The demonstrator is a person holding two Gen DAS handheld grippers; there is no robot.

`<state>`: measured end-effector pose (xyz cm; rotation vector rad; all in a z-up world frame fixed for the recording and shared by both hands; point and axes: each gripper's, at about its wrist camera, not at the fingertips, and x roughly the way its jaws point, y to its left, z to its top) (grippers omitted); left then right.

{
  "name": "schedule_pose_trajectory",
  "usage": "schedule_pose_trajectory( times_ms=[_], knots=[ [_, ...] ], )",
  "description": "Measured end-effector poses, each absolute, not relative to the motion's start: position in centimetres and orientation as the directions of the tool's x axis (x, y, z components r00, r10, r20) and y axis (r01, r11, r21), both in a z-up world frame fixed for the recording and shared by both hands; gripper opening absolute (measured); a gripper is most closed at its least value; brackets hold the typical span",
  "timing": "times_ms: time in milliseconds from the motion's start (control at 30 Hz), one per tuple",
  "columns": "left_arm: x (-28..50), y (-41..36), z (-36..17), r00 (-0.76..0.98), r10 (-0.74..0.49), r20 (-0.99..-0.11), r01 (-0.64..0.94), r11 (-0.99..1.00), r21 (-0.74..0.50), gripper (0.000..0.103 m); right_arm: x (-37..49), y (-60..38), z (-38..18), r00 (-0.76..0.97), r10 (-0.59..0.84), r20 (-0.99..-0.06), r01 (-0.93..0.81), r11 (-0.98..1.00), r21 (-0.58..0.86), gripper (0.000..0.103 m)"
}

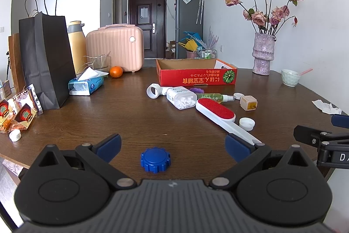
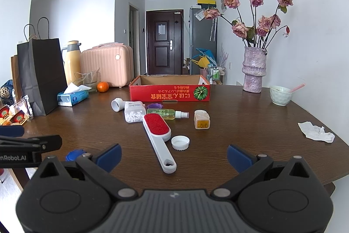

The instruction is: Organize rigid objects

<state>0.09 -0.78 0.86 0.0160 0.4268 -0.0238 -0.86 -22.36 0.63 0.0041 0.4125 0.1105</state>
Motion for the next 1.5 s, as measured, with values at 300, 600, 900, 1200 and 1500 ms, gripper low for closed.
schedule_pose_trajectory(
  times_ms=[300, 600, 900, 1200, 1500],
  knots=[
    [0.1, -0.7, 0.8, 0.910, -0.020, -0.413, 0.027, 1.000, 0.011, 0.103, -0.9, -22.3, 0.6, 0.910, 0.108, -0.400, -0.107, 0.994, 0.027, 0.103],
    [0.1, -0.7, 0.9, 0.910, -0.020, -0.414, 0.027, 1.000, 0.011, 0.103, -0.9, -22.3, 0.6, 0.910, 0.108, -0.399, -0.107, 0.994, 0.025, 0.103],
    [0.1, -0.7, 0.9, 0.910, -0.020, -0.414, 0.027, 1.000, 0.010, 0.103, -1.0, -21.7, 0.2, 0.910, 0.115, -0.399, -0.117, 0.993, 0.020, 0.103],
    [0.0, -0.6, 0.4, 0.909, -0.018, -0.416, 0.024, 1.000, 0.009, 0.103, -1.0, -21.7, 0.1, 0.910, 0.119, -0.398, -0.122, 0.992, 0.017, 0.103],
    [0.9, 0.0, -0.6, 0.895, -0.021, -0.445, 0.019, 1.000, -0.009, 0.103, 0.1, -21.7, -0.3, 0.904, 0.127, -0.408, -0.134, 0.991, 0.012, 0.103]
  ],
)
